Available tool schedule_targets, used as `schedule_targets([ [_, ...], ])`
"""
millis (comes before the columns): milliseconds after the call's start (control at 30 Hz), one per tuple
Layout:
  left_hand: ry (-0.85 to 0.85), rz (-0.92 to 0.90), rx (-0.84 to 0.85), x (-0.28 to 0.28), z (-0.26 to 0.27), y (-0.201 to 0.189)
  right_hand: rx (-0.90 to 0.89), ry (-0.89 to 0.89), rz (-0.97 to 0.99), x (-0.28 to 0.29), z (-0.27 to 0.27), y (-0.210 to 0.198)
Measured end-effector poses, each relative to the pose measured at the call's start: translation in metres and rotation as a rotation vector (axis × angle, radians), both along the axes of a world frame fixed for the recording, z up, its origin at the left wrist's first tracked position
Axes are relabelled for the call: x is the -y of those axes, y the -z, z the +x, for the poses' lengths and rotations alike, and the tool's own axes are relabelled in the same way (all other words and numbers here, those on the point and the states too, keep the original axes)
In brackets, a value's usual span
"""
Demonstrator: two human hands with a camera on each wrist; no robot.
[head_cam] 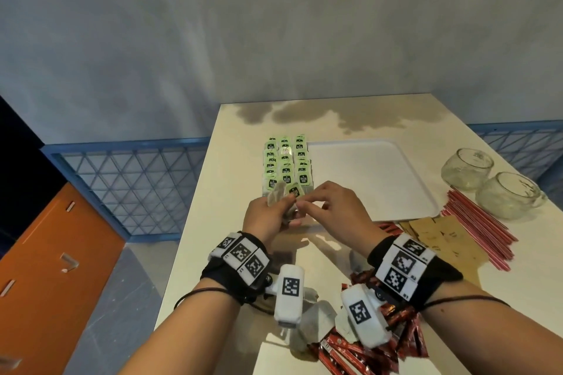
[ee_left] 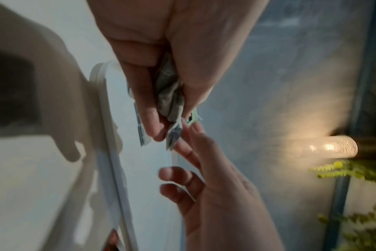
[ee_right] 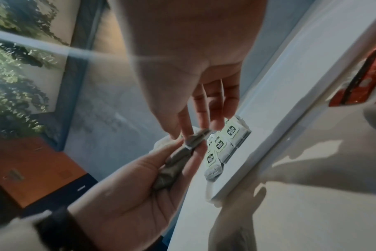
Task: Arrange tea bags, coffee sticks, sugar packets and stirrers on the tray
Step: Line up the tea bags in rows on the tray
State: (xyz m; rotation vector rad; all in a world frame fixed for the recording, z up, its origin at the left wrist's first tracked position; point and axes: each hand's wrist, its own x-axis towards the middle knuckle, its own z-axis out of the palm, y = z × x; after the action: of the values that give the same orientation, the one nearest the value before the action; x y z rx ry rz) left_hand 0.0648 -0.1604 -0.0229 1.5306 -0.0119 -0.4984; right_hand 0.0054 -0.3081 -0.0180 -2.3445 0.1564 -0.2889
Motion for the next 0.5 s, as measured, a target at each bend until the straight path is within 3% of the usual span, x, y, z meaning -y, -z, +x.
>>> schedule_targets([
  [133,0.11,0.118,0.035,-0.004,0.009,-0.004,0.023,0.042,0.113,0.009,0.02,-0.002],
  [267,0.128,0.098,-0.051,-0.009,0.017,-0.005,-0.102,0.008,0.19,0.011,0.036,0.0],
  [500,0.105,-0.112,-0.437,-0.034,0.039,0.004,-0.24,0.114,0.239,0.019,0.062,0.028],
])
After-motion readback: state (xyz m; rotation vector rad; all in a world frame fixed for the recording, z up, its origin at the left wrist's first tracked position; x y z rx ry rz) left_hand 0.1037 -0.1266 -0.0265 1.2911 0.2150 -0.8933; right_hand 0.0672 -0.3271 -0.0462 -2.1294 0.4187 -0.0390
